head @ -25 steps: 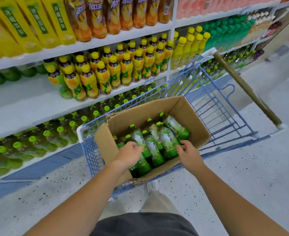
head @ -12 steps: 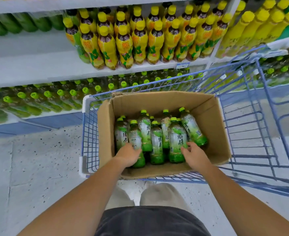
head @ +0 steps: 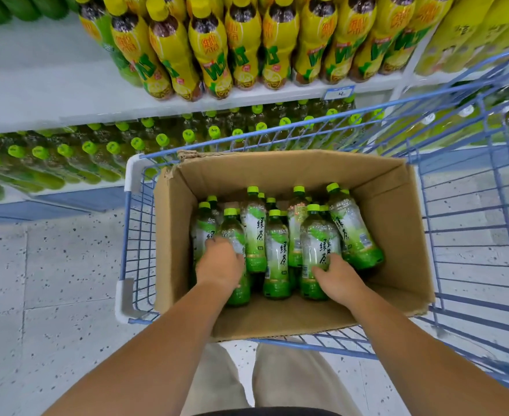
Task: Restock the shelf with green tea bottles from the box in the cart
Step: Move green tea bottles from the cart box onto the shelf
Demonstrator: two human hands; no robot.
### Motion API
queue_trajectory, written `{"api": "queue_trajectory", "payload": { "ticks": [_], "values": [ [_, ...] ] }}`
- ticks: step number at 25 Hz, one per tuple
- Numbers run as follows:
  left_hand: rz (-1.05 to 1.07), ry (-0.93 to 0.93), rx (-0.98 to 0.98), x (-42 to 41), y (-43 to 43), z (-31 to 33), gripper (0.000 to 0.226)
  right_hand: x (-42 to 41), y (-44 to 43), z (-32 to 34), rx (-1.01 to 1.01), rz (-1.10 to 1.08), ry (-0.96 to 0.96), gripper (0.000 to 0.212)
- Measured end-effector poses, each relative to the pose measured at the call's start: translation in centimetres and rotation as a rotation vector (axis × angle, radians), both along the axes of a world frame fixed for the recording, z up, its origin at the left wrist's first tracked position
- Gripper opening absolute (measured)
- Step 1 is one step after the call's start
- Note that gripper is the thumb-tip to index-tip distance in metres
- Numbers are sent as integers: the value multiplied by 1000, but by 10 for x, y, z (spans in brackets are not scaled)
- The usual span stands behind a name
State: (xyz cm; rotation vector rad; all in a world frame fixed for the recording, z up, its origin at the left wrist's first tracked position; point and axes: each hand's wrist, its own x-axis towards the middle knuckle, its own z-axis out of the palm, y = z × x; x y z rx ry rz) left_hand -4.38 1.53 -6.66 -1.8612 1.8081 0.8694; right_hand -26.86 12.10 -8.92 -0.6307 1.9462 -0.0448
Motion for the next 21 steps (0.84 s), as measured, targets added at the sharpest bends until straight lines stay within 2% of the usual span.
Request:
{"api": "queue_trajectory", "payload": {
  "ticks": [4, 6, 8, 15, 18, 21],
  "values": [
    [-20, -69, -47, -11, -9, -17, 30, 2, -7, -20, 24, -31, 4, 52],
    [43, -57, 2, -15, -18, -22, 37, 1, -9, -27, 14, -39, 26, 35],
    [98, -37, 54, -19, -27, -24, 40, -1, -8, -33, -2, -45, 49, 29],
    [-67, -154, 49, -19, -20, -32, 50, -9, -11, -44, 30, -154, -65, 36],
    [-169, -225, 45, -24, -26, -27, 36, -7, -15, -43, 34, -225, -143, 38],
    [-122, -212, 54, -24, -25, -26, 28, 1, -16, -43, 38, -278, -182, 43]
  ]
}}
